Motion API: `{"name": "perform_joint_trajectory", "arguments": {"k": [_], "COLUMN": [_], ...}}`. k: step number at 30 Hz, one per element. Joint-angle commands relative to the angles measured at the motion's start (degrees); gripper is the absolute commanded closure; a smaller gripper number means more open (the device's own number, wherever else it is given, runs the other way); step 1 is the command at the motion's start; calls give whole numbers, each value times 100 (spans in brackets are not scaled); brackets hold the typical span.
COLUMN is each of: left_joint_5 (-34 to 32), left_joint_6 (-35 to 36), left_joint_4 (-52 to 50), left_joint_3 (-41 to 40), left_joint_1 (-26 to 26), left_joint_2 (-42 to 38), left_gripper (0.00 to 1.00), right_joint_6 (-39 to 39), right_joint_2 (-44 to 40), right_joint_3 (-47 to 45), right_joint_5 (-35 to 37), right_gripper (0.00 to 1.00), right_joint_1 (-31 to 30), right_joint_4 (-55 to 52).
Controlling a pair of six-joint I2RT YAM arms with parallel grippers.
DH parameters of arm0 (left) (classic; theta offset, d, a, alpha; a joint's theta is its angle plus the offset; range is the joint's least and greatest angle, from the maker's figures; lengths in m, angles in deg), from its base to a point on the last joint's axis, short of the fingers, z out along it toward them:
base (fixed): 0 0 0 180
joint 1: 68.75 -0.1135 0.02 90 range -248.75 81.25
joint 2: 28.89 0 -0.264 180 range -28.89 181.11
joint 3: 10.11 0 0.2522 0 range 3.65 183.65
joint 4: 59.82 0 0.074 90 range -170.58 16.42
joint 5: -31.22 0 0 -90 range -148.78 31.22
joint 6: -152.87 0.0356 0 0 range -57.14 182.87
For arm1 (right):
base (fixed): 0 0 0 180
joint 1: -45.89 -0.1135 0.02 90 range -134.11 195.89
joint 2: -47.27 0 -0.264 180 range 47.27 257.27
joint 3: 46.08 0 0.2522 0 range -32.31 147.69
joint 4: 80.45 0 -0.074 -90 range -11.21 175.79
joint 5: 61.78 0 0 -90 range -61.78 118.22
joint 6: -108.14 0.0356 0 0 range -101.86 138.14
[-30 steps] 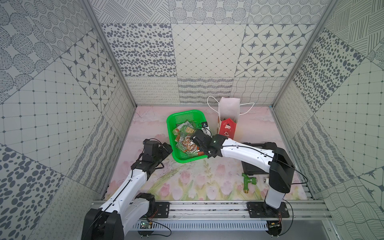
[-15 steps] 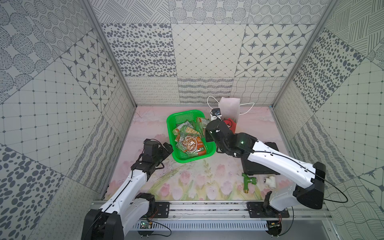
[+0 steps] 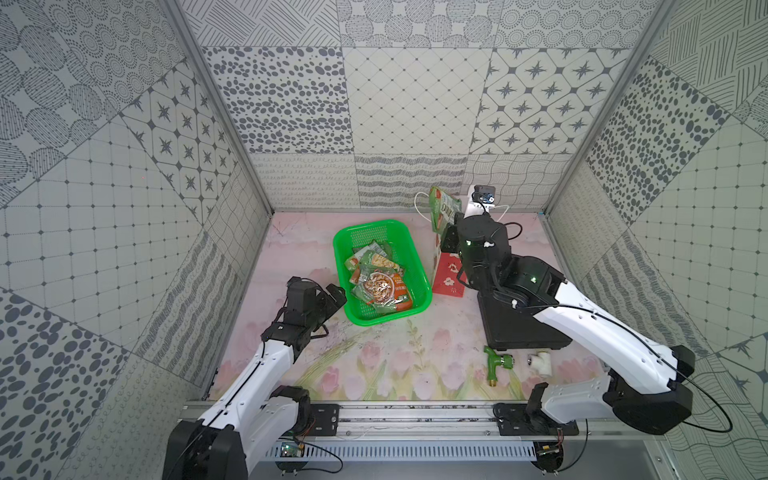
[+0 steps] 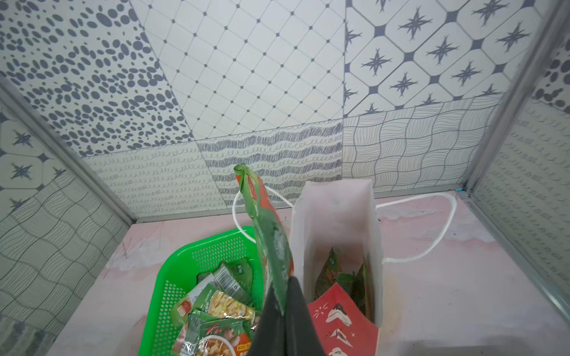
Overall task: Place the condiment packets inside the bag
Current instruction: Place the condiment packet in the paper bag.
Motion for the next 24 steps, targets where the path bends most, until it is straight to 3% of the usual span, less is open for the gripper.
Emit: {"name": "perform_joint_trajectory", "arguments": {"k": [1, 8, 15, 24], "left_joint_5": [26, 18, 27, 2], "left_joint_6": [158, 172, 174, 178], "left_joint_4": [106, 89, 83, 24], "left_joint_3": [-23, -15, -10, 15], "left_joint_1": [-13, -13, -11, -13], "left_joint_2": [-59, -63, -60, -121], "left_gripper": [1, 0, 0, 1], "right_joint_6": [-163, -254, 42, 298], "right_joint_2": [20, 611, 1280, 1815], "right_joint_3": [237, 791, 1278, 1513], "right_joint_5": [384, 102, -670, -1295], "right_gripper": [100, 100, 100, 100], "right_joint_1": [266, 938, 1557, 1805], "right_joint_4": [248, -168, -1019, -1604]}}
